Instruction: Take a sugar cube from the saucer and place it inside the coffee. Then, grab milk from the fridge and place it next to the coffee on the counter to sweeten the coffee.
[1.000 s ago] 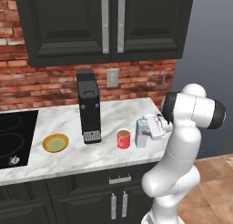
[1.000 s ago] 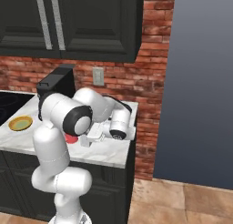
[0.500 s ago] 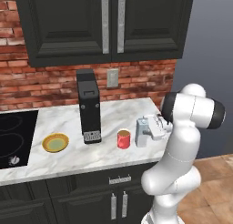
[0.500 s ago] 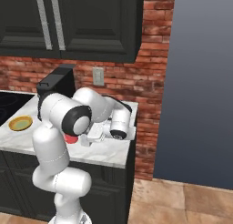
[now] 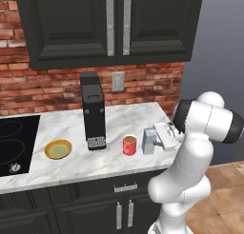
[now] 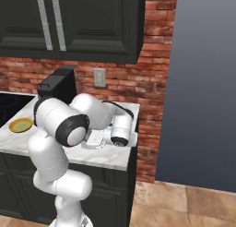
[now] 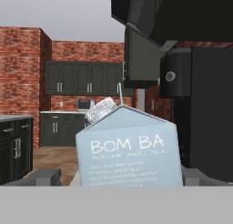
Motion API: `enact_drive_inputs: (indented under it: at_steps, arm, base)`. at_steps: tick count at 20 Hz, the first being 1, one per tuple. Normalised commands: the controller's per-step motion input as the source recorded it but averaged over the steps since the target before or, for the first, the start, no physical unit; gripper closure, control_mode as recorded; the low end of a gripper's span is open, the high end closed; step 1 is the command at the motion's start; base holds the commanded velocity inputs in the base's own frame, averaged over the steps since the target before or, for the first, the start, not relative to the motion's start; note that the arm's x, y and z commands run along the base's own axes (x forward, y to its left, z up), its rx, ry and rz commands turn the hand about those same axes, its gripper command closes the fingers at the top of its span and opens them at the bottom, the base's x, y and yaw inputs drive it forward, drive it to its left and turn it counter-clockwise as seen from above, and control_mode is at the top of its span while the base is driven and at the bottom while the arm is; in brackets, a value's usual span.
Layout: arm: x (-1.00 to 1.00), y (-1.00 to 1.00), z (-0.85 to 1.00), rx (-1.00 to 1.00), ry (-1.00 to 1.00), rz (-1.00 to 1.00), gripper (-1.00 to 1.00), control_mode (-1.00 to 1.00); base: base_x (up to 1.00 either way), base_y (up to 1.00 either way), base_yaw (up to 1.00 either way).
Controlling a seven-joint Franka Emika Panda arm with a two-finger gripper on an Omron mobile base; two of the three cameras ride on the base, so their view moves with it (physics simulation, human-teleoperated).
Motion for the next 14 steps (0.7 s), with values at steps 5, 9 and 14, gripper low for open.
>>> enact_drive_inputs:
  at_steps: [5, 9, 14]
  arm:
    - [-0.09, -0.26, 0.31, 0.01, 0.00, 0.00, -1.00, -1.00]
    - [0.00, -0.24, 0.29, 0.00, 0.00, 0.00, -1.00, -1.00]
    - [-0.05, -0.22, 0.38, 0.00, -0.01, 0.00, -1.00, -1.00]
  base:
    - [0.00, 0.00, 0.00]
    - [0.00, 0.00, 0.00]
    - [0.00, 0.00, 0.00]
